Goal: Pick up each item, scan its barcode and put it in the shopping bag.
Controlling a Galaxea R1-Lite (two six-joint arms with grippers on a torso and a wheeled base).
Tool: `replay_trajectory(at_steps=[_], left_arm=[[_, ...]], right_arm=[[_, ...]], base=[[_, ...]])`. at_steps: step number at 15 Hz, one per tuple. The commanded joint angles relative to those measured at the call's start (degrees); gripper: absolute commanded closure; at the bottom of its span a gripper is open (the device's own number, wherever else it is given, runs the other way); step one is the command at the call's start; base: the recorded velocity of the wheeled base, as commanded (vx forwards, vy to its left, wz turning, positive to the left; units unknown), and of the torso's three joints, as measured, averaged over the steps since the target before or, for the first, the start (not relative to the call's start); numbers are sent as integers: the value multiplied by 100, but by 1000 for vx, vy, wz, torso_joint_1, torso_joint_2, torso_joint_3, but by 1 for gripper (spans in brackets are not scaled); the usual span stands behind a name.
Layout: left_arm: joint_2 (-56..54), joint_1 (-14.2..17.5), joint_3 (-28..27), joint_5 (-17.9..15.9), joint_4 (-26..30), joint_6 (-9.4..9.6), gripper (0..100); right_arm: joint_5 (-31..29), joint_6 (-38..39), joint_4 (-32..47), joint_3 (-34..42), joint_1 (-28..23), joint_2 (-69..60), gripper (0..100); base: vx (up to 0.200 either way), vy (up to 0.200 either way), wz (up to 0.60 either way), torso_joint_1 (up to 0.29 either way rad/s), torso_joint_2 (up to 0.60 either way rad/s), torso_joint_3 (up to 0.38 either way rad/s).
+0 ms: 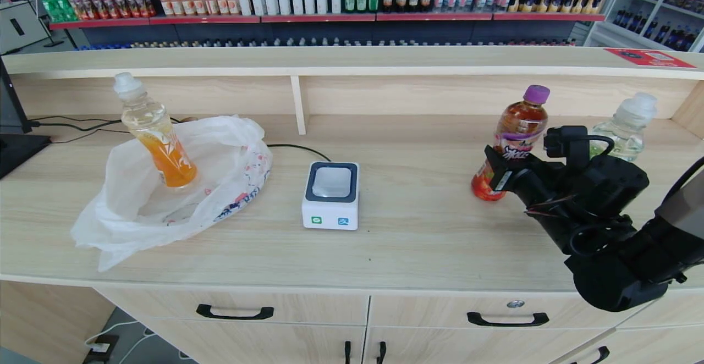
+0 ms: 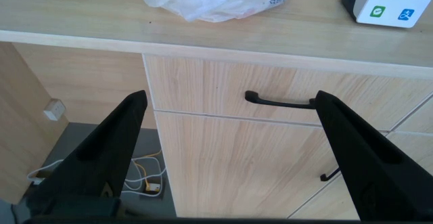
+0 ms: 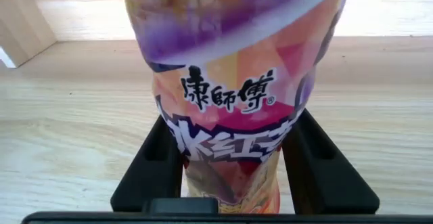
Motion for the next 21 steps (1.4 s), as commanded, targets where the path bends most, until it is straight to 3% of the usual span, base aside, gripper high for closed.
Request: replay_trajectory(at_steps=[1, 14, 21], left_arm=[[0, 0, 0, 0, 0, -1, 0], [0, 0, -9, 0, 0, -1, 0], [0, 0, 0, 0, 0, -1, 0]], right_arm=[[-1, 10, -28, 7, -19, -131, 100], [-1, 1, -28, 279, 157, -825, 100], [7, -16, -28, 561, 931, -1414, 100]], base=[[0, 0, 0, 0, 0, 0], [0, 0, 0, 0, 0, 0], [0, 0, 0, 0, 0, 0]])
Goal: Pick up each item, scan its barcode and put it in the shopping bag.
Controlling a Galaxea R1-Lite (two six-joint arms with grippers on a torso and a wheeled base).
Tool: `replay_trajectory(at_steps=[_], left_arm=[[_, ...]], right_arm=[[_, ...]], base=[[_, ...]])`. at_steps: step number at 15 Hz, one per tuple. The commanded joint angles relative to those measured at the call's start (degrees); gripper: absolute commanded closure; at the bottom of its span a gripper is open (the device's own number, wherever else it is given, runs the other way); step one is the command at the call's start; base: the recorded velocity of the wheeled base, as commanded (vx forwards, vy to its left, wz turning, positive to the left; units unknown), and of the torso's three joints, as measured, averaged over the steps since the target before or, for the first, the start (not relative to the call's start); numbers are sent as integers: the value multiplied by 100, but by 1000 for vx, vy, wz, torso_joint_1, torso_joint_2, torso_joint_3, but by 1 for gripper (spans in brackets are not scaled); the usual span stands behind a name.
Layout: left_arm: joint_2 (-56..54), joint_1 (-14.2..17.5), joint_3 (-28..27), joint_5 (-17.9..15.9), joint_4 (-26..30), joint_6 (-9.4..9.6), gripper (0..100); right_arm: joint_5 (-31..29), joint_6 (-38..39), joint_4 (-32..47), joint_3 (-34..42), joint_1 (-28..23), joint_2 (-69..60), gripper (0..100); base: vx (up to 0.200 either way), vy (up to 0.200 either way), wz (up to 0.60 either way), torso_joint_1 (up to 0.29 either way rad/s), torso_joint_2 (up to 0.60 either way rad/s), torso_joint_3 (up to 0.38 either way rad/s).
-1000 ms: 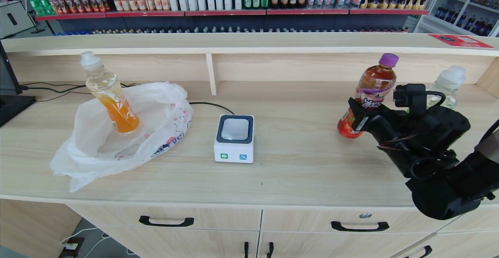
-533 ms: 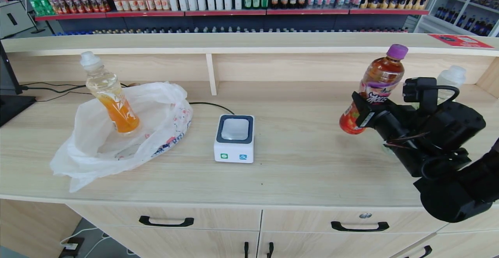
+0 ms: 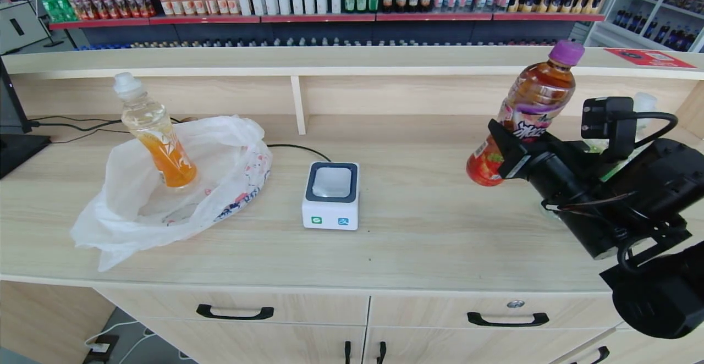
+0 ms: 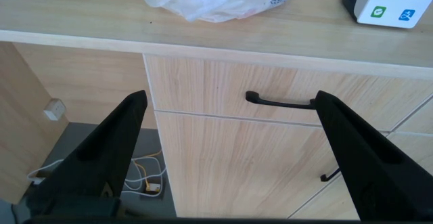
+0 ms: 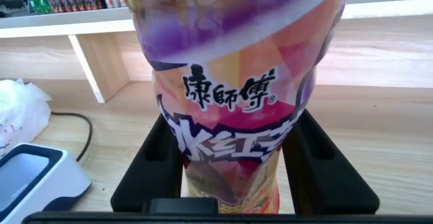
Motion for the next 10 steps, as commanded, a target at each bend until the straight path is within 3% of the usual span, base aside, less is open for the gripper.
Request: replay_trajectory(at_steps=[1, 6, 10], left_arm=[[0, 2, 0, 0, 0, -1, 0], [0, 2, 0, 9, 0, -1, 0], [0, 2, 0, 0, 0, -1, 0]], right_arm=[[7, 0, -6, 10, 271, -193, 100], [-1, -36, -6, 27, 1405, -281, 100], [7, -71, -6, 291, 1695, -624, 100]], base=[[0, 0, 0, 0, 0, 0], [0, 0, 0, 0, 0, 0], [0, 0, 0, 0, 0, 0]])
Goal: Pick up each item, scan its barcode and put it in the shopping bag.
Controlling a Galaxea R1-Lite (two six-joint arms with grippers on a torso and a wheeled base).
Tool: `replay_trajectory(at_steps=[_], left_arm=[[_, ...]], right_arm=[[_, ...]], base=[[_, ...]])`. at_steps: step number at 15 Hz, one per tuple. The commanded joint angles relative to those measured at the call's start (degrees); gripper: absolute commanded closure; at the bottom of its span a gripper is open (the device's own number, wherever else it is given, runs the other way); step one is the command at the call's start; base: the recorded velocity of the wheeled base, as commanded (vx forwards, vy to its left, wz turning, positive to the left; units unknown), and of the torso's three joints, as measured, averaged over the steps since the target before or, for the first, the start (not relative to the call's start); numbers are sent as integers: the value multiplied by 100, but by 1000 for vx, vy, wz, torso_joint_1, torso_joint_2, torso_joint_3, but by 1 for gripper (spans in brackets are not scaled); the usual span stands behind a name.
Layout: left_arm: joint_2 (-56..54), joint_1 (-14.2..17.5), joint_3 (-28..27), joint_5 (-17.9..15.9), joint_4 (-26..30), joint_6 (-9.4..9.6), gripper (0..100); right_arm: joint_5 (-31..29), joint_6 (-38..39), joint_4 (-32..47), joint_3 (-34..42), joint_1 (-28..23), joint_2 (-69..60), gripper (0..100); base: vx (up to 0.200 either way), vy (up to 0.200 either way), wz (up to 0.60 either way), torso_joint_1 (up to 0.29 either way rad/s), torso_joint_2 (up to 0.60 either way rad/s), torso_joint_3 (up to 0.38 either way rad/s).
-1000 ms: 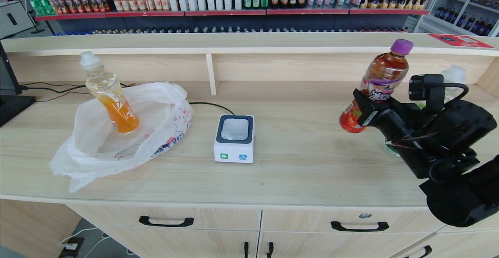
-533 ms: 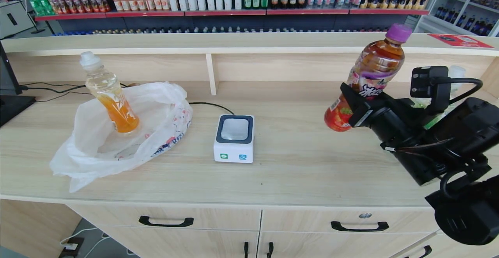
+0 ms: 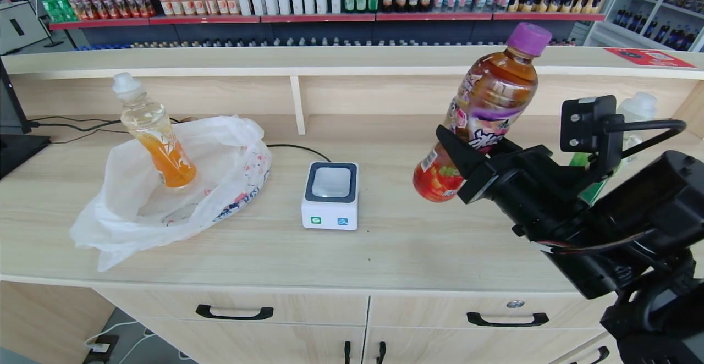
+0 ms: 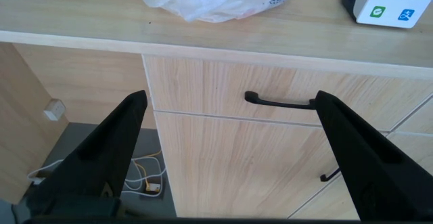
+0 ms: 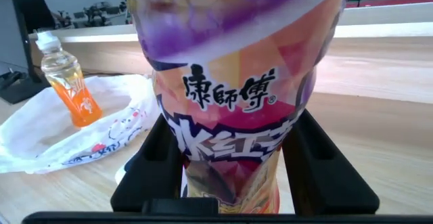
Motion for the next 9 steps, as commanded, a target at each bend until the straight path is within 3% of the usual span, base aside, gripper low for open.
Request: replay_trajectory(at_steps=[1, 9], left_arm=[[0, 0, 0, 0, 0, -1, 0], [0, 0, 0, 0, 0, 17, 0]], right_arm=[[3, -2, -9, 112, 225, -341, 100], [3, 24, -9, 227, 1034, -851, 100]], base=[[0, 0, 0, 0, 0, 0], [0, 0, 0, 0, 0, 0]])
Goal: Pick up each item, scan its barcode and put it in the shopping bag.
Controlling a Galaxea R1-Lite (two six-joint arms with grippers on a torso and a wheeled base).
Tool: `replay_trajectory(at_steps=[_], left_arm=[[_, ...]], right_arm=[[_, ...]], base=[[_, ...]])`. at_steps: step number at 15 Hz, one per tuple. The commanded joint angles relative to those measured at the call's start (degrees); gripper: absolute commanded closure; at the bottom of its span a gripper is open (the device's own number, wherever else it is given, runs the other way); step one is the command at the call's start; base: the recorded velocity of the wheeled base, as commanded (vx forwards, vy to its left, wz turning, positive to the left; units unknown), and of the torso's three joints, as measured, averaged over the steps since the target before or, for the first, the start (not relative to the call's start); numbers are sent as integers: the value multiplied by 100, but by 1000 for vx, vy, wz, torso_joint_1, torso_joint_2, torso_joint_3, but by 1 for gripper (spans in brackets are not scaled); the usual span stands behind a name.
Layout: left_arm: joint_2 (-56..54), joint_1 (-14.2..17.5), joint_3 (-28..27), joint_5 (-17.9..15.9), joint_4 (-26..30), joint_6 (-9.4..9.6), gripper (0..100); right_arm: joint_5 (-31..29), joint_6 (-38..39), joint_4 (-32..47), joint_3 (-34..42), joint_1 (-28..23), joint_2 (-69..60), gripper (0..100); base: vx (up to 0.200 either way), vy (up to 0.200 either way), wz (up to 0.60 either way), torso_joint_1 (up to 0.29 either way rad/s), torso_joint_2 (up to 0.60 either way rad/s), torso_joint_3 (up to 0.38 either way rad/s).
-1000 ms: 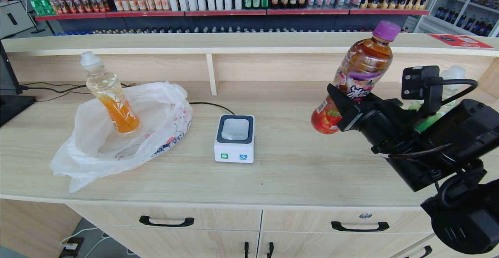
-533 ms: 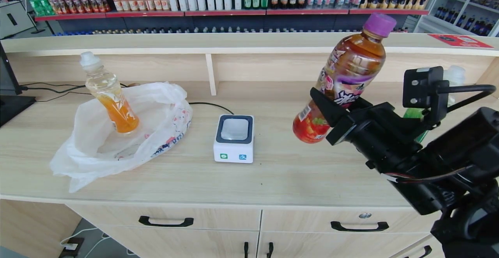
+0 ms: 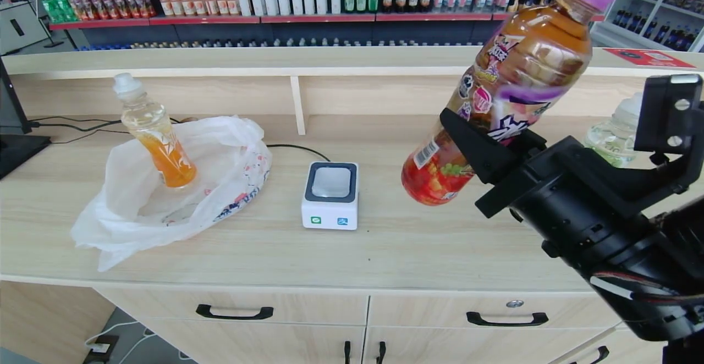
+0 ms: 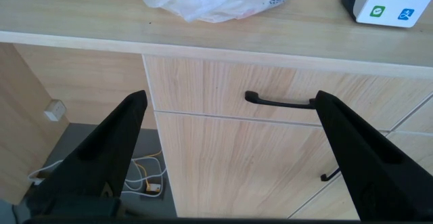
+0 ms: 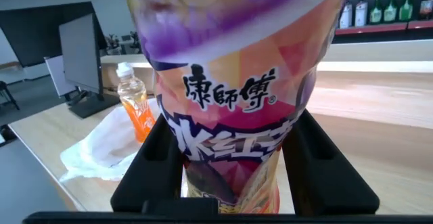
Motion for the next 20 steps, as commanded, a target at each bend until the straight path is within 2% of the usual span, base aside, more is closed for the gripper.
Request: replay_trajectory(at_steps=[1, 5, 11, 15, 20], left_arm=[[0, 0, 0, 0, 0, 2, 0], [0, 0, 0, 0, 0, 11, 0], [0, 0, 0, 0, 0, 11, 0], [0, 0, 0, 0, 0, 20, 0], [0, 0, 0, 0, 0, 20, 0]], right_arm=[[7, 11, -3, 10, 212, -127, 100], [7, 187, -3, 45, 722, -321, 100], [-1, 494, -3, 133, 994, -558, 100], [-1, 635, -3, 537, 1012, -936, 100], [7, 776, -3, 581, 1012, -1173, 100]], base=[[0, 0, 0, 0, 0, 0], [0, 0, 0, 0, 0, 0], [0, 0, 0, 0, 0, 0], [0, 0, 0, 0, 0, 0], [0, 0, 0, 0, 0, 0]])
